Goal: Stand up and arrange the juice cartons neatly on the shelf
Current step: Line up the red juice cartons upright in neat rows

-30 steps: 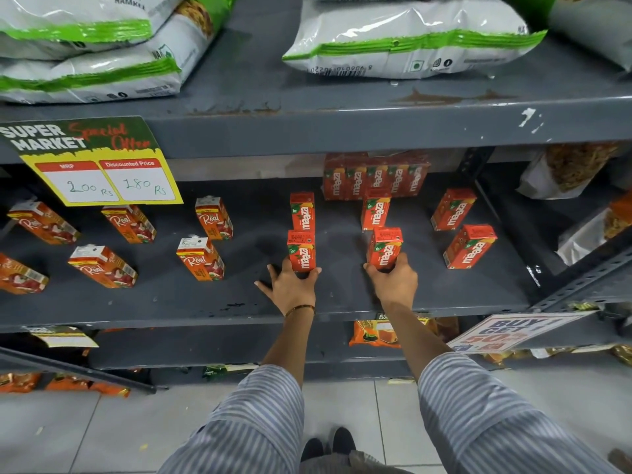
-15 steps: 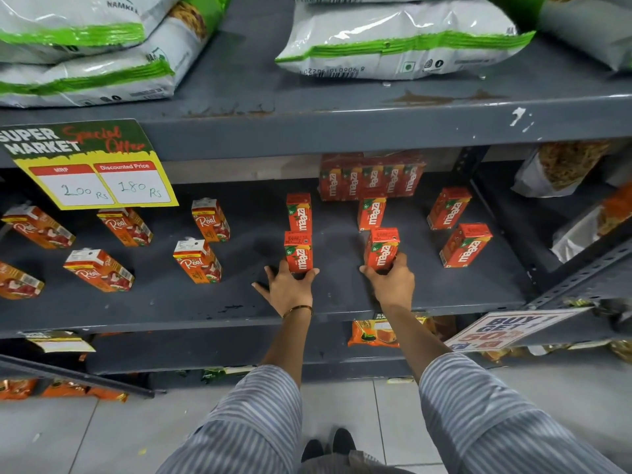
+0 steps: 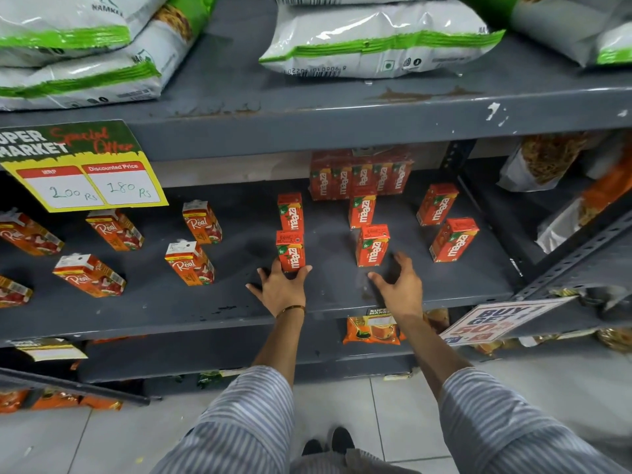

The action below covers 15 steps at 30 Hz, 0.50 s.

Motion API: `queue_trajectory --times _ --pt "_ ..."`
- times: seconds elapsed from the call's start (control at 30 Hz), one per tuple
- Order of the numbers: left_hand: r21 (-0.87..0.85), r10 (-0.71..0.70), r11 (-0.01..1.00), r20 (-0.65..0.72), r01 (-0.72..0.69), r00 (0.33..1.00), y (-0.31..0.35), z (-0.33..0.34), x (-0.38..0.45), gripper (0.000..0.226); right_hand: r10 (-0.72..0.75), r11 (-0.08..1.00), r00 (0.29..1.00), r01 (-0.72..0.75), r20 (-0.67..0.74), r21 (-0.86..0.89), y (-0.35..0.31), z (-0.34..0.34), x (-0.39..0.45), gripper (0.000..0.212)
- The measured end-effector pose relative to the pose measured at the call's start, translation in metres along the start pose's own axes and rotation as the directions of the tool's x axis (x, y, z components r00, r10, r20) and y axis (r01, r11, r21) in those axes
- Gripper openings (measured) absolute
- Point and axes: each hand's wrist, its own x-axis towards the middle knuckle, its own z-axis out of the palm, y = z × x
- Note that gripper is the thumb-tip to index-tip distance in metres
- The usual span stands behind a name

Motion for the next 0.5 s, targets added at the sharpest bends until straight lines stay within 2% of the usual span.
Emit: queue_trajectory --times 0.37,0.5 --pt "0.015 -0.019 1.0 -0.001 0.019 1.0 0.0017 -0.0009 -0.0003 0.054 -0.013 1.0 1.0 0.013 0.014 0.01 0.0008 -0.0044 0.0005 0.067" --pt "0.039 0.008 0.999 0.018 -0.009 1.0 0.0002 -0.0018 -0.0019 0.063 -0.017 1.0 1.0 0.017 0.006 0.023 0.0017 -0.0041 0.0007 0.066"
